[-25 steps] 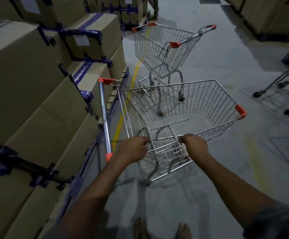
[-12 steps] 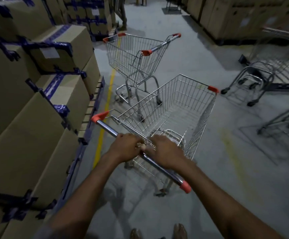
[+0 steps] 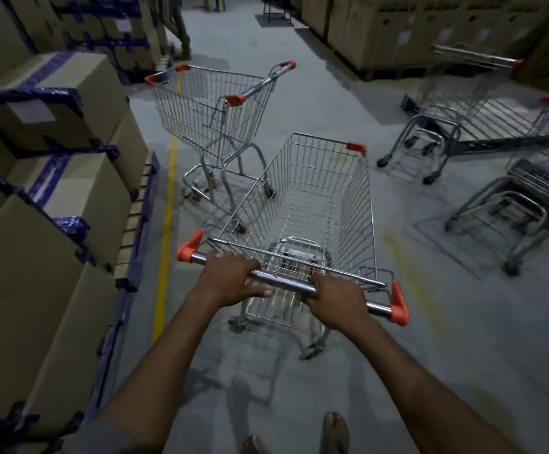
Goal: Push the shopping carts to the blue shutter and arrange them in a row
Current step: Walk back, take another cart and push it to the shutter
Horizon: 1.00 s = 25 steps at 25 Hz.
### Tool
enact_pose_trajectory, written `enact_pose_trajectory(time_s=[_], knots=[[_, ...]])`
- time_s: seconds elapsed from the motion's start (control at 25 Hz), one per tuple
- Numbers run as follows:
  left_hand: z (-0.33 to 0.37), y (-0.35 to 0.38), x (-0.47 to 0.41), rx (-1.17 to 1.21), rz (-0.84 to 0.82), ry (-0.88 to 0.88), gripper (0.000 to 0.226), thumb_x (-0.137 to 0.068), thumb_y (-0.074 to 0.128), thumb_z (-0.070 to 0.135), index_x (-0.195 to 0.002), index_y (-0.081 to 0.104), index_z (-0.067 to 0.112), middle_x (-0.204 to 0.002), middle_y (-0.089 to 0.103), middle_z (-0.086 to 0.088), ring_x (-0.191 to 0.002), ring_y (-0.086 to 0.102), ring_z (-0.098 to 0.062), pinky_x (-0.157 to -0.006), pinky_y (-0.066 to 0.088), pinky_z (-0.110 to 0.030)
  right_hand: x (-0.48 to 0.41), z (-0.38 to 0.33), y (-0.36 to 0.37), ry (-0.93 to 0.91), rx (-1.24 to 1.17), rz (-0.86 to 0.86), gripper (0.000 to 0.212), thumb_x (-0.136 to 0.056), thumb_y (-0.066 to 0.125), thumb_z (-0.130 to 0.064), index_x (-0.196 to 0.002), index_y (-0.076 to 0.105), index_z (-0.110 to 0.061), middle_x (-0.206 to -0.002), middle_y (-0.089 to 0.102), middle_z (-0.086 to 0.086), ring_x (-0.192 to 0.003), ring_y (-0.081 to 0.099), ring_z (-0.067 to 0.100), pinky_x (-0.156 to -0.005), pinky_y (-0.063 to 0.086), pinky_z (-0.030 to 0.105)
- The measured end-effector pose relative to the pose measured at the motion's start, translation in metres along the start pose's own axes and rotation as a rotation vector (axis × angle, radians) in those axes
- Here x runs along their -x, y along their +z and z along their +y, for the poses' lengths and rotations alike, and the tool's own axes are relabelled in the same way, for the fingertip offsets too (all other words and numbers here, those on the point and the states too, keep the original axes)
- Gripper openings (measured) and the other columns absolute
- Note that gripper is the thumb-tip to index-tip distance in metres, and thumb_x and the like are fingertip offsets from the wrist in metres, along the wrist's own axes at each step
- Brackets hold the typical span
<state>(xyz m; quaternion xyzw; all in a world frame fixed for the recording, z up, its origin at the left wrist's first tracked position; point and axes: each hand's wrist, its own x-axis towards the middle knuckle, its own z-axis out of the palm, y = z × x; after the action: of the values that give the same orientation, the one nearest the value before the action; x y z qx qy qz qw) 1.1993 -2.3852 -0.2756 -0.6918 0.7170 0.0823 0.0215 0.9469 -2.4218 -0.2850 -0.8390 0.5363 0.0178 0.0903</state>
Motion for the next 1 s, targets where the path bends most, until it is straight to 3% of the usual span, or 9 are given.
enact_pose_trajectory(time_s=[0.12, 0.24, 0.48, 0.64, 0.72, 0.84, 1.0], knots=[[0.032, 0.001, -0.009, -0.028, -0.013, 0.034, 0.052, -0.081, 0.053, 0.080, -0.109, 0.060, 0.037, -0.107, 0.071, 0.005, -0.108, 0.064, -0.023, -0.096, 0.039, -0.045, 0.000, 0.026, -0.008, 0.055, 0.043, -0.025, 0.056, -0.084, 0.053, -0.073, -0.107, 0.066, -0.024, -0.103, 0.074, 0.001, -0.098, 0.070, 0.029, -0.082, 0.053, 0.038], [0.068, 0.006, -0.008, -0.025, 0.006, 0.069, 0.047, -0.085, 0.054, 0.074, -0.105, 0.061, 0.032, -0.106, 0.073, 0.003, -0.105, 0.067, -0.024, -0.087, 0.045, -0.039, 0.004, 0.059, -0.014, 0.101, 0.089, -0.051, 0.058, -0.078, 0.057, -0.071, -0.103, 0.072, -0.020, -0.102, 0.074, 0.004, -0.098, 0.070, 0.030, -0.082, 0.055, 0.036], [0.142, 0.015, -0.003, -0.005, 0.082, 0.174, 0.032, -0.089, 0.055, 0.056, -0.104, 0.063, 0.030, -0.096, 0.073, 0.003, -0.094, 0.069, -0.023, -0.071, 0.047, -0.032, 0.031, 0.134, -0.028, 0.100, 0.172, -0.065, 0.038, -0.072, 0.058, -0.050, -0.094, 0.072, -0.022, -0.089, 0.074, 0.000, -0.087, 0.070, 0.025, -0.077, 0.056, 0.034], [0.182, 0.024, 0.001, 0.079, 0.093, 0.161, 0.032, -0.087, 0.055, 0.058, -0.097, 0.066, 0.030, -0.092, 0.071, 0.007, -0.088, 0.067, -0.018, -0.068, 0.047, -0.031, 0.046, 0.170, -0.034, 0.043, 0.194, -0.053, 0.034, -0.072, 0.059, -0.042, -0.095, 0.071, -0.020, -0.093, 0.073, 0.002, -0.091, 0.069, 0.027, -0.078, 0.054, 0.033], [0.200, 0.030, 0.001, 0.098, 0.113, 0.168, 0.034, -0.083, 0.055, 0.061, -0.097, 0.069, 0.033, -0.101, 0.065, 0.010, -0.097, 0.063, -0.018, -0.075, 0.049, -0.035, 0.054, 0.188, -0.034, 0.005, 0.202, -0.050, 0.032, -0.073, 0.060, -0.039, -0.095, 0.070, -0.019, -0.095, 0.072, 0.003, -0.093, 0.069, 0.028, -0.078, 0.053, 0.033], [0.223, 0.041, 0.001, 0.082, 0.155, 0.166, 0.040, -0.079, 0.058, 0.065, -0.101, 0.075, 0.036, -0.131, 0.054, 0.010, -0.118, 0.049, -0.020, -0.092, 0.044, -0.042, 0.067, 0.211, -0.034, -0.038, 0.188, -0.037, 0.028, -0.072, 0.061, -0.036, -0.094, 0.068, -0.020, -0.096, 0.071, 0.004, -0.092, 0.069, 0.029, -0.076, 0.052, 0.034], [0.254, 0.040, 0.007, 0.156, 0.019, 0.138, 0.040, -0.080, 0.062, 0.067, -0.104, 0.075, 0.037, -0.159, 0.035, 0.010, -0.139, 0.038, -0.020, -0.102, 0.045, -0.047, 0.090, 0.238, -0.032, -0.043, 0.152, -0.024, 0.033, -0.071, 0.061, -0.039, -0.100, 0.065, -0.023, -0.106, 0.058, 0.003, -0.088, 0.067, 0.032, -0.071, 0.050, 0.038]])
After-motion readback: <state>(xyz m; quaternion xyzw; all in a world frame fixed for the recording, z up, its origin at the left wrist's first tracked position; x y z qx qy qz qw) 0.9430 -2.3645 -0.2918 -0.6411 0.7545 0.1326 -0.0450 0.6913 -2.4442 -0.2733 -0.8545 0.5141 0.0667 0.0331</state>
